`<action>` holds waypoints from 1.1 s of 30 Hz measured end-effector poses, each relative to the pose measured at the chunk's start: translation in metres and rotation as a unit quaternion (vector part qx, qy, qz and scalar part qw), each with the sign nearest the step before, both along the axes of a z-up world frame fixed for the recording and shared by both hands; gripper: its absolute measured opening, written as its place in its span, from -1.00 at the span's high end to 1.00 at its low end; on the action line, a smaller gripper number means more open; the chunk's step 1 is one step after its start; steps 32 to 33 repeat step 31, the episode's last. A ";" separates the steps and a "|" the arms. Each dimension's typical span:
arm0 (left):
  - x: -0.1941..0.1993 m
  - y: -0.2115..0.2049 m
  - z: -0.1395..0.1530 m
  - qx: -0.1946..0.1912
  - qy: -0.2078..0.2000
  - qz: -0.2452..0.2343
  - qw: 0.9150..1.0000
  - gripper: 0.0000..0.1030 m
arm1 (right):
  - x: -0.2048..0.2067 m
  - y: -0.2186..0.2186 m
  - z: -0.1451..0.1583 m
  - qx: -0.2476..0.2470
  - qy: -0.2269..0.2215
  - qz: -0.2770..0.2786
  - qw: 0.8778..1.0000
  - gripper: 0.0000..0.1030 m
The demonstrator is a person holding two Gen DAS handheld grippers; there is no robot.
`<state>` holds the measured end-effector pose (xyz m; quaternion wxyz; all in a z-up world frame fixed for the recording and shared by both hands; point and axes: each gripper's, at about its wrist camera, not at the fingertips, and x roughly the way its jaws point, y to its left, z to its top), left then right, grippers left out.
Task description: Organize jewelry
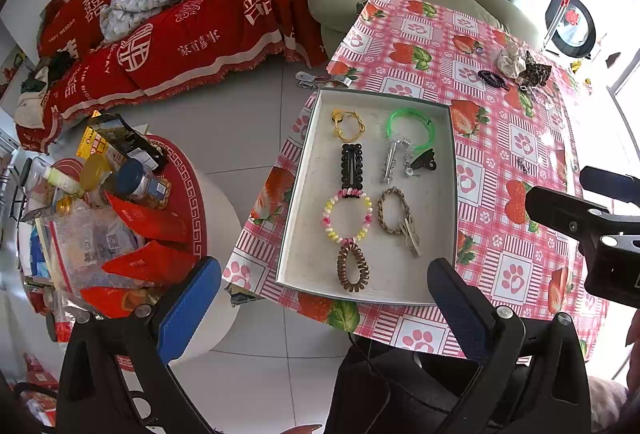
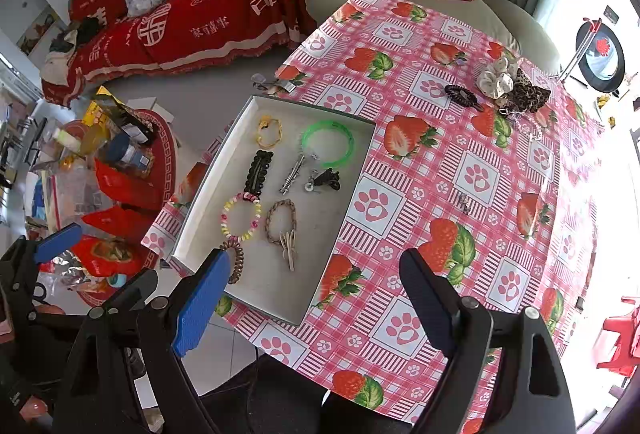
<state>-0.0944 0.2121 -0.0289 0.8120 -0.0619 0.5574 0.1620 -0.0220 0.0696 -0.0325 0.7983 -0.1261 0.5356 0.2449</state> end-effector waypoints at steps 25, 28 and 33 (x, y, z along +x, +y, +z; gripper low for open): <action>-0.005 0.000 -0.003 0.002 0.007 0.003 1.000 -1.00 | -0.001 0.001 -0.001 0.000 0.001 0.000 1.000 -0.72; -0.004 0.001 -0.002 0.003 0.001 0.002 1.000 -1.00 | -0.001 0.002 -0.001 0.000 0.002 0.000 1.000 -0.72; -0.004 -0.001 -0.001 0.007 -0.001 -0.001 1.000 -1.00 | -0.002 0.002 -0.001 0.001 0.001 0.000 1.000 -0.72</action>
